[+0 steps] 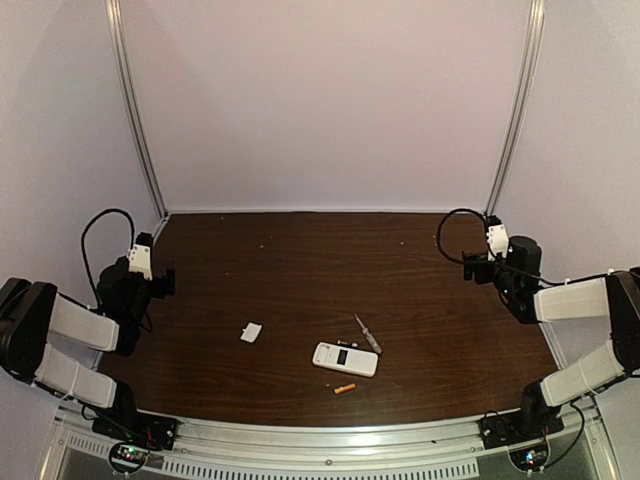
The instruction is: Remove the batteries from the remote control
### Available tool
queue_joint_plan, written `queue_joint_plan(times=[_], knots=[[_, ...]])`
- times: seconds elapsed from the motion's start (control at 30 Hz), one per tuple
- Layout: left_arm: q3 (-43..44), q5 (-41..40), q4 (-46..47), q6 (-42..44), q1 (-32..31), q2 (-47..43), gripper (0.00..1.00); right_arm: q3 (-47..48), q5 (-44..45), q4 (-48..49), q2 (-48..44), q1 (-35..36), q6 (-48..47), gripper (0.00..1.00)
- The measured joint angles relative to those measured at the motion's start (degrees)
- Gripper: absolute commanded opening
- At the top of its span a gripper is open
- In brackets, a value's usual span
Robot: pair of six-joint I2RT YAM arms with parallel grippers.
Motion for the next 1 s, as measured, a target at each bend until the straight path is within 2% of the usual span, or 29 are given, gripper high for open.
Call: queue_joint_plan(times=[0.27, 0.4, 0.47, 0.57, 0.73, 1.0], knots=[[1.9, 6.8, 1.6, -2.6, 2.9, 1.7, 0.98, -6.8, -4.5, 14.3, 1.6, -1.6, 0.2, 1.00], [-0.6, 10.1, 9.6, -3.6, 3.5, 9.0, 0.97, -7.3, -6.5, 18.7, 2.8, -3.3, 0.7, 1.00], [-1.5, 11.5, 9.6, -3.7, 4.0, 12.7, 0.97, -8.3, -7.3, 21.8, 3.5, -3.9, 1.2, 1.00], [-1.5, 12.7, 10.4, -3.8, 4.2, 13.0, 0.97, -9.9, -7.8, 25.7, 5.5, -4.2, 1.7, 1.00], [0.1, 12.6, 11.6, -4.3, 4.2, 13.0, 0.97, -11.8, -8.7, 32.6, 10.9, -4.4, 1.8, 1.00], [4.7, 11.1, 8.7, -5.3, 4.2, 13.0, 0.97, -12.2, -8.8, 35.8, 11.6, -4.6, 1.9, 1.00]])
